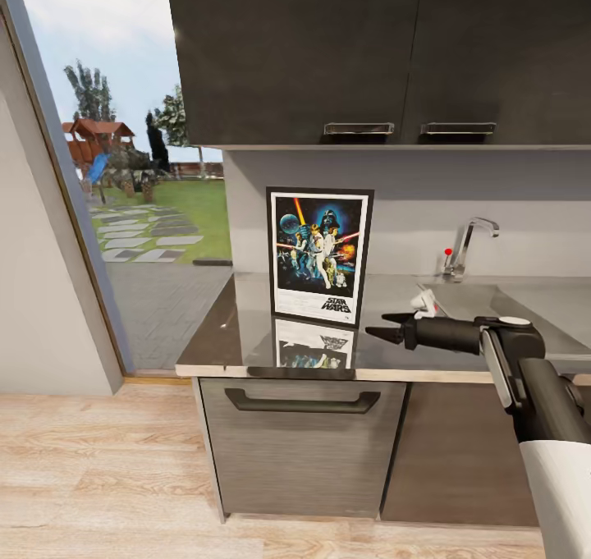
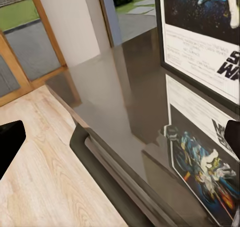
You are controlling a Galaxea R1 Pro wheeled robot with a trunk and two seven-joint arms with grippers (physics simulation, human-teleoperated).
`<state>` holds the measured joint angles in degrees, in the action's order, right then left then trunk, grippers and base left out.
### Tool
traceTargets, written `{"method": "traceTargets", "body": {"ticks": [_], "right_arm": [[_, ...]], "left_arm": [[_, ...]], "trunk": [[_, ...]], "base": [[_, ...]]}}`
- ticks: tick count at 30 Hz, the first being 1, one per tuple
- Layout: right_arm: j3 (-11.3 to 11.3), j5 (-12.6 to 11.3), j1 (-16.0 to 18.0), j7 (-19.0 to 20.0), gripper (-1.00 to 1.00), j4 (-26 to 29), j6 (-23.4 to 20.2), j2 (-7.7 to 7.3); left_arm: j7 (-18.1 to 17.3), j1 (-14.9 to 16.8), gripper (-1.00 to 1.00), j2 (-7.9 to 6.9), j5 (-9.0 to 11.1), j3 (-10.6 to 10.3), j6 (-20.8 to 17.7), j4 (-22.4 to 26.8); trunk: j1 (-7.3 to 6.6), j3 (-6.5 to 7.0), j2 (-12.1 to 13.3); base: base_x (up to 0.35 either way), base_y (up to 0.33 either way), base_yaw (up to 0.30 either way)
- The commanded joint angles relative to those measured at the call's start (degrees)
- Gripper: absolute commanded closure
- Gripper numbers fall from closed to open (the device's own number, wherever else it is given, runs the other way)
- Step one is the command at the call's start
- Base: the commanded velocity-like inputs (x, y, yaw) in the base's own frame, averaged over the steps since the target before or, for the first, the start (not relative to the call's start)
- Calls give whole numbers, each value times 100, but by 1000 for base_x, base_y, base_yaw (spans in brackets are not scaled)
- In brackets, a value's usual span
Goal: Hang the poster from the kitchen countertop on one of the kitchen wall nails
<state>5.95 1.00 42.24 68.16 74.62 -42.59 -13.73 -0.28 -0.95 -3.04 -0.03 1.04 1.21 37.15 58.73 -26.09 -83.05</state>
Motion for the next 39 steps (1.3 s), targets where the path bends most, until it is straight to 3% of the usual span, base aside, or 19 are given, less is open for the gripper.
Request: {"method": "traceTargets", "body": {"ticks": [1,6,7,39], "right_arm": [[5,15,4,21,-100,-30,-12,1],[3,22,4,14,-100,-91,149,1],[3,22,4,14,-100,-94,396,1],[2,23,0,13,-100,-299,444,2]], "left_arm": [[-5,-1,-100,-14,1,4,10,2],[-7,-1,-100,-35,-1,2,11,-5],[-7,-1,-100,-35,0,2,11,-5],[-10,-1,-100,-48,3,10,11,3]], "trunk": [[0,-5,-3],[0,-5,-3],[0,-5,-3],[0,-5,-3]], "base": [[0,0,0],[31,0,0],[161,0,0],[154,-35,0]]}}
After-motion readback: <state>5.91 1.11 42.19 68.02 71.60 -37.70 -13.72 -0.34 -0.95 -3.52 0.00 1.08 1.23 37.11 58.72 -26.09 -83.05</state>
